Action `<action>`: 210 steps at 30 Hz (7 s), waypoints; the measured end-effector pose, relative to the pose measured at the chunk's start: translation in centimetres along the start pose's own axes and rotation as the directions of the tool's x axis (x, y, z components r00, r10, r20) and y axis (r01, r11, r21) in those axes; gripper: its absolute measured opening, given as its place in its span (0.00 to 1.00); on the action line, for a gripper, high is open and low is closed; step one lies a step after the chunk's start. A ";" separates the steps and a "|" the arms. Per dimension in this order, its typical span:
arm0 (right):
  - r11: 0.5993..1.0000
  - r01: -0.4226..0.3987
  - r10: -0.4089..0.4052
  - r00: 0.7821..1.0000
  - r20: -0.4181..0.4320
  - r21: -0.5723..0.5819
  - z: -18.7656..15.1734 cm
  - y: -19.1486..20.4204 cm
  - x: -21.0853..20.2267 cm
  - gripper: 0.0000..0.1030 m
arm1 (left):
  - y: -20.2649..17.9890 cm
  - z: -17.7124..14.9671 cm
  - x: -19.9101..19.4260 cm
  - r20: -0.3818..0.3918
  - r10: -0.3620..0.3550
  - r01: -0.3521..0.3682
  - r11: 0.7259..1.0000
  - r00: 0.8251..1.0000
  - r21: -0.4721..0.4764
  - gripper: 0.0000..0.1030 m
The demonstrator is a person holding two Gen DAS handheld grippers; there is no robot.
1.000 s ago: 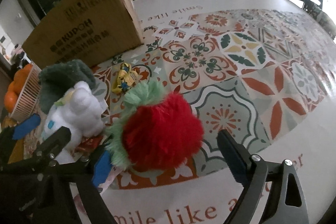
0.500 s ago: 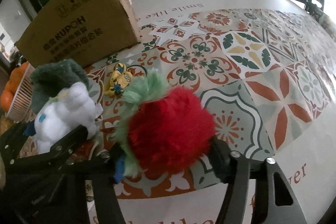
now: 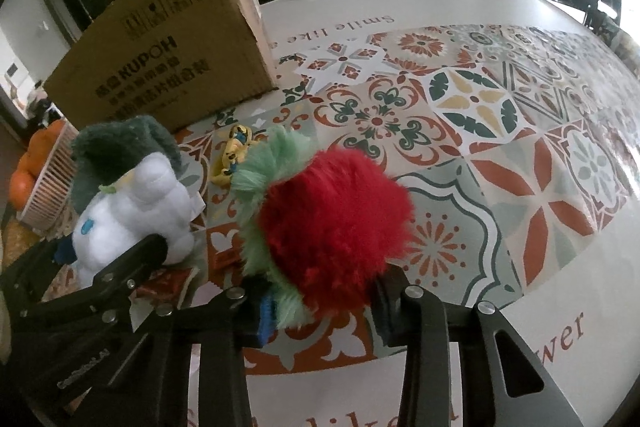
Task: Organize soft objects
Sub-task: 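Close the left tool on the white plush while the right tool grips the red plush, then lift both plushes and carry them over the cardboard box, then open both tools to drop the plushes into the box, then move both tools back toward the blue tissue pack and red snack wrapper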
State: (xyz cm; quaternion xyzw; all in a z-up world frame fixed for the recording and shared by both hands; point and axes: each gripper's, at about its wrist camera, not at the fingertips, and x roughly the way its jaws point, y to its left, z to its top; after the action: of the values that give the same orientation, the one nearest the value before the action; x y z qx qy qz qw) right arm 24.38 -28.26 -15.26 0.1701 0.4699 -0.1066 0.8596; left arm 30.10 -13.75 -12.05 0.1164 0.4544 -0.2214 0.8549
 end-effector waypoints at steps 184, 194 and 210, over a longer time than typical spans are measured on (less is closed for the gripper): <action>0.960 -0.048 -0.018 0.973 -0.230 -0.275 4.4 12.7 -3.9 0.77 | 7.2 0.2 -5.7 -0.199 0.110 -0.076 0.982 0.974 0.172 0.93; 0.980 -0.063 0.006 0.958 -0.288 -0.190 2.2 12.1 -0.1 0.77 | 7.1 -1.7 -1.9 -0.212 0.117 -0.063 0.968 0.970 0.243 0.92; 0.992 -0.045 0.001 0.936 -0.353 -0.114 1.5 12.9 4.6 0.77 | 7.4 -1.7 2.3 -0.254 0.095 -0.030 0.968 0.963 0.249 0.89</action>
State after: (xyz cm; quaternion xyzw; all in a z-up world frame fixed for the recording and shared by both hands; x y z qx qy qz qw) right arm 32.43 -17.11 -15.89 0.1399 0.6197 -0.0359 0.7714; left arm 33.57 -7.19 -14.97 0.2629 0.5296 -0.2305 0.7728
